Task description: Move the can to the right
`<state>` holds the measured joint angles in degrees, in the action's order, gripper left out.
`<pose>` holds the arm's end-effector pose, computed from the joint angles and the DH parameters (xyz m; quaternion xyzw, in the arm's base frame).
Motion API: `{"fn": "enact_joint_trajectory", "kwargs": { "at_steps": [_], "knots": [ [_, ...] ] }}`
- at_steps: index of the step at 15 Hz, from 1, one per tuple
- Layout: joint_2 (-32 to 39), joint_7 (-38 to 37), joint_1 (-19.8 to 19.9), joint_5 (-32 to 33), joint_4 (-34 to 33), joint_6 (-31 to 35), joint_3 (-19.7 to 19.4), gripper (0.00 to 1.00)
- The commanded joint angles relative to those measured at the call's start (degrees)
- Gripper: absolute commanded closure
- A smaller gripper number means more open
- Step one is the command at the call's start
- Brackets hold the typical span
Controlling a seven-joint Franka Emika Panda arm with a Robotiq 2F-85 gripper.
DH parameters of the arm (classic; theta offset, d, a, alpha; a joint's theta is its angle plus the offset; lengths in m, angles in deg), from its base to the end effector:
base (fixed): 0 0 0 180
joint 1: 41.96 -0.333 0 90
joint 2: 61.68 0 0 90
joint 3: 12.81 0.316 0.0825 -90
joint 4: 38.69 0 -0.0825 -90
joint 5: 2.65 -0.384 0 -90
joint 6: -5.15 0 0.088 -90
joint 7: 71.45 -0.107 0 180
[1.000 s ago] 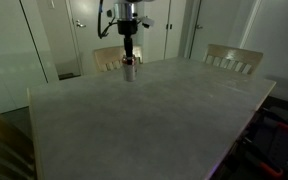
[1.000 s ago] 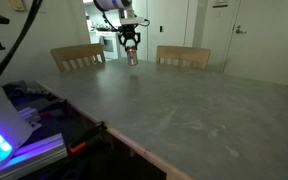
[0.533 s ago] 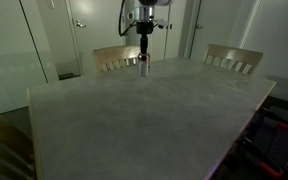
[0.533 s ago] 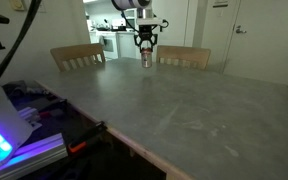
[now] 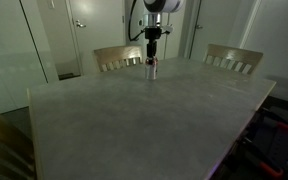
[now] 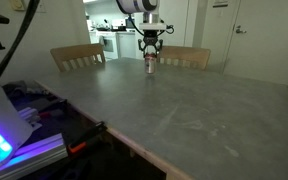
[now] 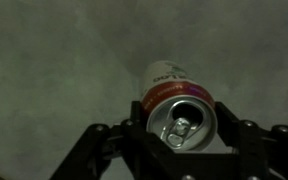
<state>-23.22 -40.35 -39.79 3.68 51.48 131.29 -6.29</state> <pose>0.6953 0.0381 0.2454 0.9454 0.3252 -0.0205 0.0038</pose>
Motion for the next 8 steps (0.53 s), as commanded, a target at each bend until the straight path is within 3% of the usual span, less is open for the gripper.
{"fn": "enact_joint_trajectory", "kwargs": {
  "at_steps": [1, 8],
  "knots": [
    [0.3, -2.3, 0.2, -0.1, 2.9, 2.4, -0.6, 0.54],
    [-1.7, -5.9, 0.3, -0.7, 6.7, 5.2, -0.5, 0.54]
  ]
}}
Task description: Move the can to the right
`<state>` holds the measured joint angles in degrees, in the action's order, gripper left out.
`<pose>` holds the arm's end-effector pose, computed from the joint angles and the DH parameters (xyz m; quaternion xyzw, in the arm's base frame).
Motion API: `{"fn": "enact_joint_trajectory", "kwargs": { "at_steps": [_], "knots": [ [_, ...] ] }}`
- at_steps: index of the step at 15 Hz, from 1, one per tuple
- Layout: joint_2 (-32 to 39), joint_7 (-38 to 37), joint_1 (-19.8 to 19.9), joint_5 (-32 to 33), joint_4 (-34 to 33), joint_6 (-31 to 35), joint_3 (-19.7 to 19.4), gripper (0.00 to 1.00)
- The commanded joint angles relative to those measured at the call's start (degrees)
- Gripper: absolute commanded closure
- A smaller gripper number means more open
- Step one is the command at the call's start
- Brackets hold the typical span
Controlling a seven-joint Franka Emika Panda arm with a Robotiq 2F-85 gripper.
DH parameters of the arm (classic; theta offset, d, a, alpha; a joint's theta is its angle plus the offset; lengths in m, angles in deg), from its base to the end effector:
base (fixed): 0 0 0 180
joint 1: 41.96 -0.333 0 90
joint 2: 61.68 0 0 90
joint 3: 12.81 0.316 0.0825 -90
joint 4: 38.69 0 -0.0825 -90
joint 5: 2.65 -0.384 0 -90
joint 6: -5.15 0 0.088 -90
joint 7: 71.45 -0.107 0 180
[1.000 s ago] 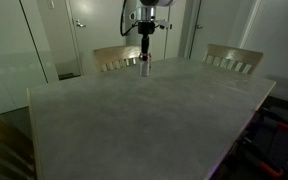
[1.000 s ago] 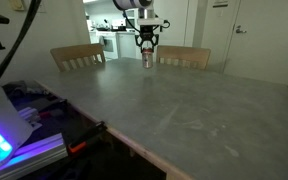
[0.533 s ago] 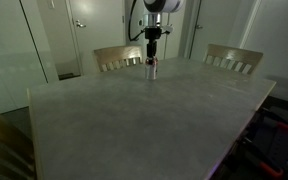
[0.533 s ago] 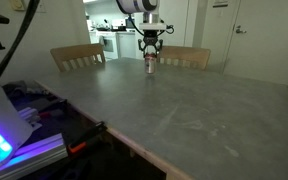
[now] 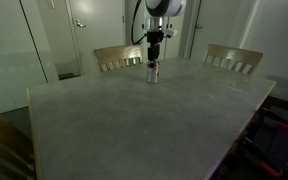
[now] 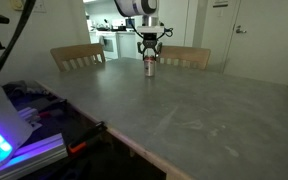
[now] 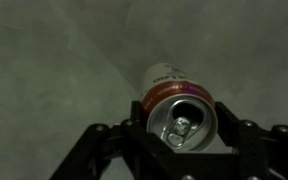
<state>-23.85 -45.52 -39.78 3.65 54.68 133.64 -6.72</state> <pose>0.6846 0.0349 0.2321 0.9594 0.2812 -0.0226 0.0053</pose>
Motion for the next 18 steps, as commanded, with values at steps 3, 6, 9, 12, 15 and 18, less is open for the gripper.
{"fn": "enact_joint_trajectory", "kwargs": {
  "at_steps": [3, 6, 9, 12, 15, 18],
  "knots": [
    [-3.7, -0.6, 0.6, -1.0, 5.1, 1.7, 0.3, 0.02],
    [-8.5, 0.4, 0.8, -0.7, 6.7, -0.6, 0.3, 0.00],
    [-14.7, 3.4, 1.5, -2.1, 7.2, -5.3, 1.1, 0.00],
    [-19.6, 7.6, 1.2, -4.2, 6.5, -12.4, 1.4, 0.00],
    [-23.1, 11.2, 0.2, -6.4, 6.6, -19.3, 1.5, 0.00],
    [-26.2, 19.3, -0.2, -11.6, 9.9, -18.9, 2.7, 0.00]
  ]
}}
